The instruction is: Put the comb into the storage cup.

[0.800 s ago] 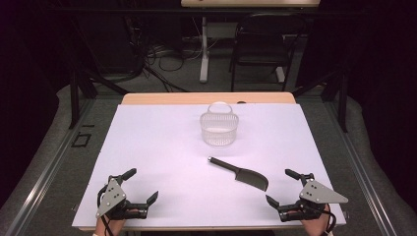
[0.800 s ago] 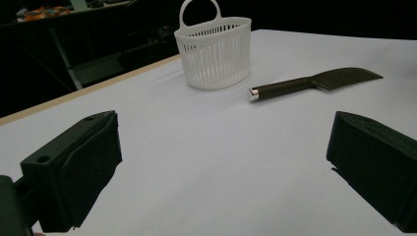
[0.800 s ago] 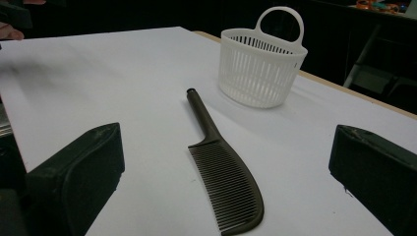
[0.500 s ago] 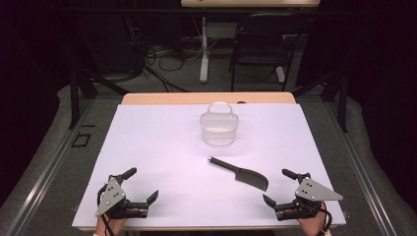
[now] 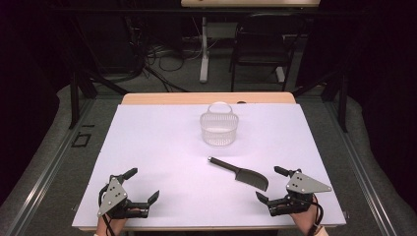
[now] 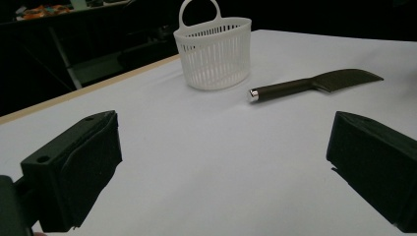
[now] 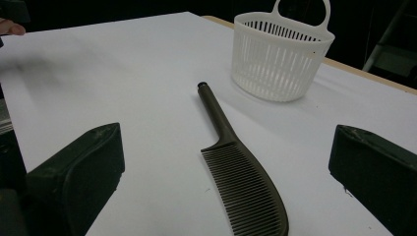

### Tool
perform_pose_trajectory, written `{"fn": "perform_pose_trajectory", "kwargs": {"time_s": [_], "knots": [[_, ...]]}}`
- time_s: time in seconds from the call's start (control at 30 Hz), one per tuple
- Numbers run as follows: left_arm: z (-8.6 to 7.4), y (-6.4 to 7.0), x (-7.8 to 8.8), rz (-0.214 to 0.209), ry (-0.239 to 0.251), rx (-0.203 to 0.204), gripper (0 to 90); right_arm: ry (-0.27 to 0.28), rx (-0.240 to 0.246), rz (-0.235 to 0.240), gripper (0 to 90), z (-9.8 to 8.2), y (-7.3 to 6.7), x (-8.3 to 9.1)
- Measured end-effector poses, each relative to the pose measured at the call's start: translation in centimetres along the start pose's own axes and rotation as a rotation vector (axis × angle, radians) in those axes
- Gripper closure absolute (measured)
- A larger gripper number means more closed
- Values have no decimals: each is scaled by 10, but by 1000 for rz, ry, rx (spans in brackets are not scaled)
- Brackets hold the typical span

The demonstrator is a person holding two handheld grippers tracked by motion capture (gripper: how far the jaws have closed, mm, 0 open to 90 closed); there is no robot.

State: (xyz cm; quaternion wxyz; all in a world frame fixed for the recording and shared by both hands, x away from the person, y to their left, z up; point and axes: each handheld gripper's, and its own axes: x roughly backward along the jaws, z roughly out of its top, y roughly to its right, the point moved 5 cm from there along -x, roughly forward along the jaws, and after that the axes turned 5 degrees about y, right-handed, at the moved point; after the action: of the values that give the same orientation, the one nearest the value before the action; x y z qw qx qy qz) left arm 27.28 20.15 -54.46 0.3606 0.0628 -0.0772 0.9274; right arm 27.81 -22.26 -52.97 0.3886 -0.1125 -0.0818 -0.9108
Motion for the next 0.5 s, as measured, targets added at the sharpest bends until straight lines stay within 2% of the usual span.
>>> {"fn": "perform_pose_trajectory", "kwargs": {"time_s": [0.3, 0.5], "knots": [[0, 0, 3, 7, 4, -1, 1, -44, -19, 29, 1, 4, 1, -22], [0, 0, 3, 9, -3, -5, 1, -84, -12, 57, 0, 7, 0, -35]]}}
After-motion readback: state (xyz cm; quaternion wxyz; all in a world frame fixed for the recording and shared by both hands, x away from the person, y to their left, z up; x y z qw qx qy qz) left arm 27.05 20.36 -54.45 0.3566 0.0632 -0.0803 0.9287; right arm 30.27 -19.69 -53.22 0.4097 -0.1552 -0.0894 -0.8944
